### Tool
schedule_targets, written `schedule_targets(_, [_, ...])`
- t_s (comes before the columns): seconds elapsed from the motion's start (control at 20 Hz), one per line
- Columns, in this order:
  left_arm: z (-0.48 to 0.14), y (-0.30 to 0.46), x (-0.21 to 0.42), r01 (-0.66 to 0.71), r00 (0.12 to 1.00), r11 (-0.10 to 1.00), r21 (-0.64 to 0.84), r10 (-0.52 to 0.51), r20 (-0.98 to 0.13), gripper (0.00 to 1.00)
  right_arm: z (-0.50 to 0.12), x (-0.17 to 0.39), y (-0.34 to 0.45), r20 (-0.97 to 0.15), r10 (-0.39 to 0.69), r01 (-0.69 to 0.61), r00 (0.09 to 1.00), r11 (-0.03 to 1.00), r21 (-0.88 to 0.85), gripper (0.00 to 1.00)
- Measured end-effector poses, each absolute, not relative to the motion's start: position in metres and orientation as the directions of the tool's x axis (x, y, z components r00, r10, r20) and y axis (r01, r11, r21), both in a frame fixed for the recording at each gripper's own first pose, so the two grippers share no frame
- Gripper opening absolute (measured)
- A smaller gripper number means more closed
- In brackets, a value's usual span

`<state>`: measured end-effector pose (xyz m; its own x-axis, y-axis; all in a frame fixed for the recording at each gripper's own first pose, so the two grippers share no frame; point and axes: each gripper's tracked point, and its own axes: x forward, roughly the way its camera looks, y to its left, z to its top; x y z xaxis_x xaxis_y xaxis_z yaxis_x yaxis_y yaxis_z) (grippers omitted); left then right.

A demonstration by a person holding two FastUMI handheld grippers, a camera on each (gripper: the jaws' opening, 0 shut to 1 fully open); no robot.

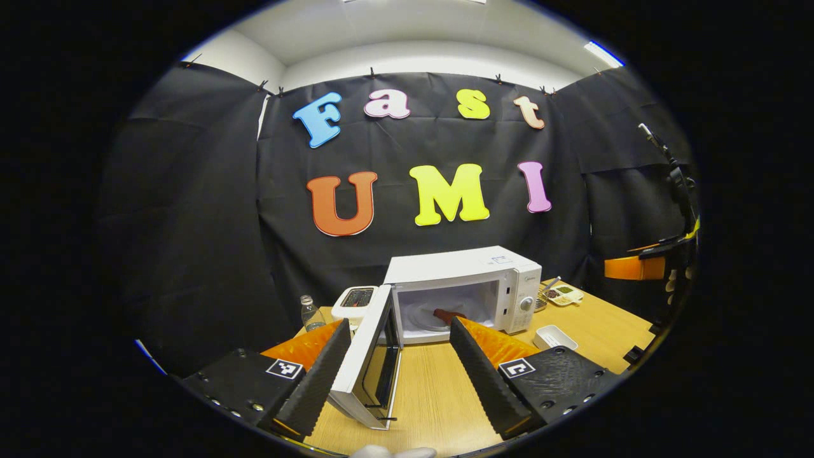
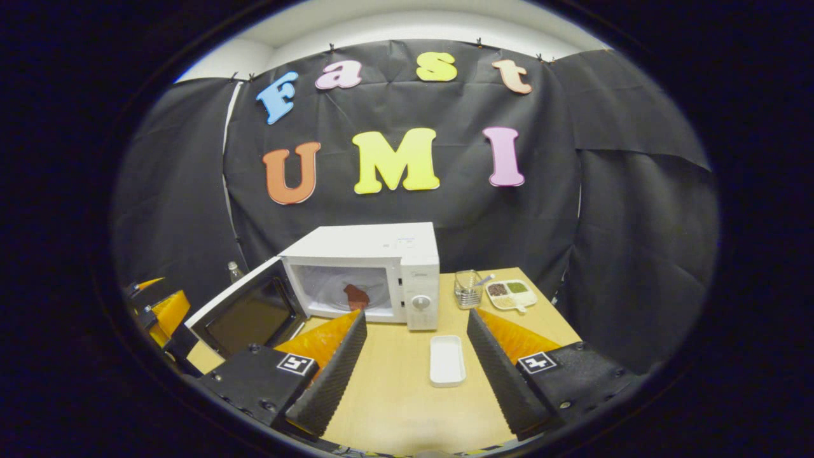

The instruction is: Open the microwave oven with the left hand, put the food in, and close the microwave oven.

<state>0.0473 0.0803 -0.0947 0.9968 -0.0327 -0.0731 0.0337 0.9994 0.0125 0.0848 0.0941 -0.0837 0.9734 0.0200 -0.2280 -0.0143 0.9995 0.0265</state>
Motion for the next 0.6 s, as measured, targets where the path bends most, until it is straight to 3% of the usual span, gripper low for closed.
schedule_targets(0.1, [-0.093, 0.079, 0.046, 0.032, 0.997, 0.999, 0.008, -0.032, -0.064, 0.96, -0.081, 0.071, 0.084, -0.226, 0.006, -0.001, 0.974, 1.0, 0.022, 1.0])
schedule_targets(0.2, [-0.094, 0.081, 0.044, 0.028, 0.998, 1.0, -0.01, -0.028, -0.06, 0.84, -0.077, 0.063, 0.078, -0.223, -0.008, 0.013, 0.975, 1.0, 0.022, 1.0])
schedule_targets(0.25, [-0.095, 0.08, 0.043, 0.034, 0.997, 0.999, -0.015, -0.035, -0.064, 0.92, -0.074, 0.059, 0.077, -0.218, -0.009, 0.014, 0.976, 1.0, 0.022, 1.0])
schedule_targets(0.35, [-0.1, 0.077, 0.039, 0.065, 0.995, 0.998, -0.012, -0.065, -0.07, 0.8, -0.069, 0.055, 0.078, -0.211, -0.01, 0.014, 0.977, 1.0, 0.018, 1.0])
schedule_targets(0.45, [-0.103, 0.087, 0.039, 0.059, 0.997, 0.998, -0.017, -0.06, -0.052, 0.29, -0.067, 0.052, 0.086, -0.208, 0.008, -0.007, 0.978, 1.0, 0.006, 1.0])
schedule_targets(0.5, [-0.109, 0.089, 0.038, 0.061, 0.996, 0.998, -0.032, -0.063, -0.059, 0.15, -0.068, 0.05, 0.087, -0.209, 0.008, -0.01, 0.978, 1.0, -0.007, 0.92])
schedule_targets(0.55, [-0.115, 0.097, 0.039, 0.052, 0.996, 0.997, -0.049, -0.055, -0.068, 0.0, -0.068, 0.05, 0.089, -0.213, 0.01, -0.014, 0.977, 1.0, -0.015, 1.0])
schedule_targets(0.6, [-0.123, 0.106, 0.042, 0.048, 0.996, 0.997, -0.055, -0.052, -0.075, 0.0, -0.068, 0.049, 0.093, -0.216, 0.017, -0.021, 0.976, 1.0, -0.016, 1.0])
